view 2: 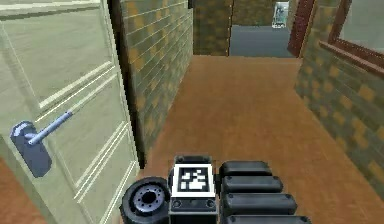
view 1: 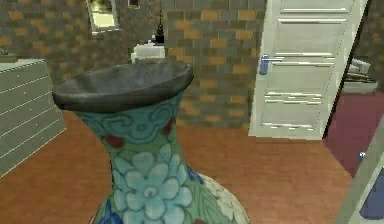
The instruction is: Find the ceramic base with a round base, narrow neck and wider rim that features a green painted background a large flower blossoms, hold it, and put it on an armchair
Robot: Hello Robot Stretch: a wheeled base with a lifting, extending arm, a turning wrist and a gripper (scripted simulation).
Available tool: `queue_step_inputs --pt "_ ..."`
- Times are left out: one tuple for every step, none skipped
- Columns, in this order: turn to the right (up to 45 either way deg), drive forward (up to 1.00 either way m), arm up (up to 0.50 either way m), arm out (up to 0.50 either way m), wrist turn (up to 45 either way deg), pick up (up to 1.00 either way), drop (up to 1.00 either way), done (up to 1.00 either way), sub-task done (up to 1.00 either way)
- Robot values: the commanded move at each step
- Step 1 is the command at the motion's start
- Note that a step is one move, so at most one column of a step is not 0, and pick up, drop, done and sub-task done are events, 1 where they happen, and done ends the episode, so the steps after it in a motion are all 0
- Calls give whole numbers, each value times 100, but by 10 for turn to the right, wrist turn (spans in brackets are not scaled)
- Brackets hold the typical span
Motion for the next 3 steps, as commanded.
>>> queue_step_inputs --pt "0 100 0 0 0 0 0 0 0" --pt "450 0 0 0 0 0 0 0 0" --pt "60 0 0 0 0 0 0 0 0"
